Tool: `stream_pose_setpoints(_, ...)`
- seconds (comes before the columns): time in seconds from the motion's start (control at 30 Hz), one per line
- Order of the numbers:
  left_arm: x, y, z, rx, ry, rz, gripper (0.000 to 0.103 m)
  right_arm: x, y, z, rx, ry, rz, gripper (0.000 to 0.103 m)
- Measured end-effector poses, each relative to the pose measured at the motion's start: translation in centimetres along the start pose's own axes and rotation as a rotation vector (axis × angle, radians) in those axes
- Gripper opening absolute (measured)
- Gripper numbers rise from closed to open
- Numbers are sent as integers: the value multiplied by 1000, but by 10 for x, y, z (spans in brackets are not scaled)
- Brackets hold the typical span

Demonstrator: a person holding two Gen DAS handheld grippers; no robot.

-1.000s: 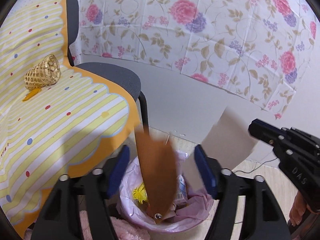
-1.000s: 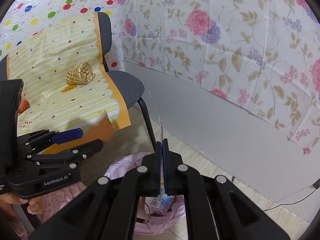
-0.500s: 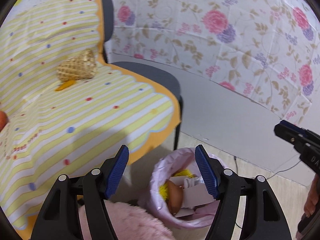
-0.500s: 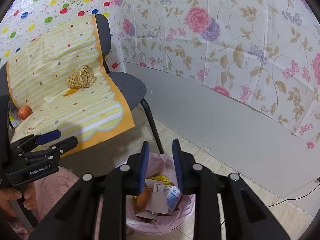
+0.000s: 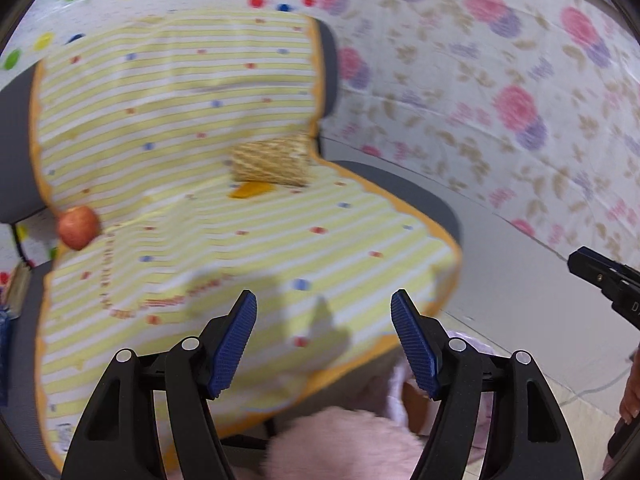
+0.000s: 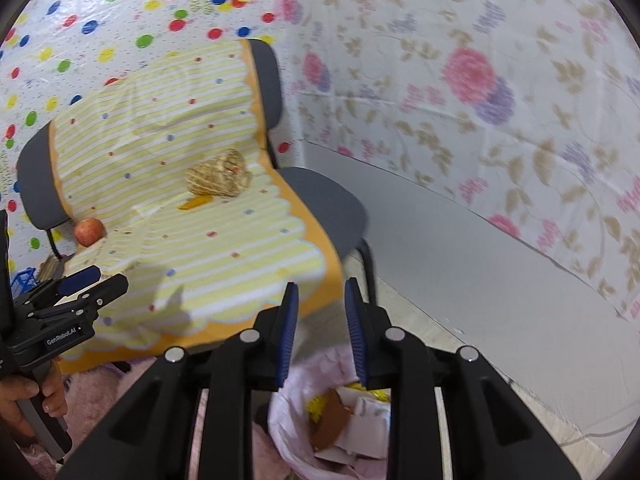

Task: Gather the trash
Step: 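Move both grippers back over the chair toward the bamboo basket, then grasp the orange piece with the left gripper while the right gripper grasps the bamboo basket rim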

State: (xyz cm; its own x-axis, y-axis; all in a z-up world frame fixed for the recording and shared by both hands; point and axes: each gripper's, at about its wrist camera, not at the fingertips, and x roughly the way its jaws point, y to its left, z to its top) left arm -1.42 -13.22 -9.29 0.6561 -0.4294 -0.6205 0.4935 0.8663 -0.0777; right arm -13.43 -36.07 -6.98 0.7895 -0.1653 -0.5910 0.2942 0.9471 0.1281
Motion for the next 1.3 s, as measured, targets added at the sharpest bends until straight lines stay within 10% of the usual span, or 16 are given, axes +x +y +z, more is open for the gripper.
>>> stream_pose_setpoints(0.4, 29, 82, 43, -54, -2, 136, 82, 73, 59, 49, -93, 26, 101, 33)
stream_pose_setpoints(0.77, 120, 97, 87, -22, 48, 83, 82, 162, 89, 103, -113, 49, 156, 47)
stream_pose_setpoints(1.3, 257, 84, 124, 115, 256, 22, 59, 268, 96, 148, -95, 111, 192, 47)
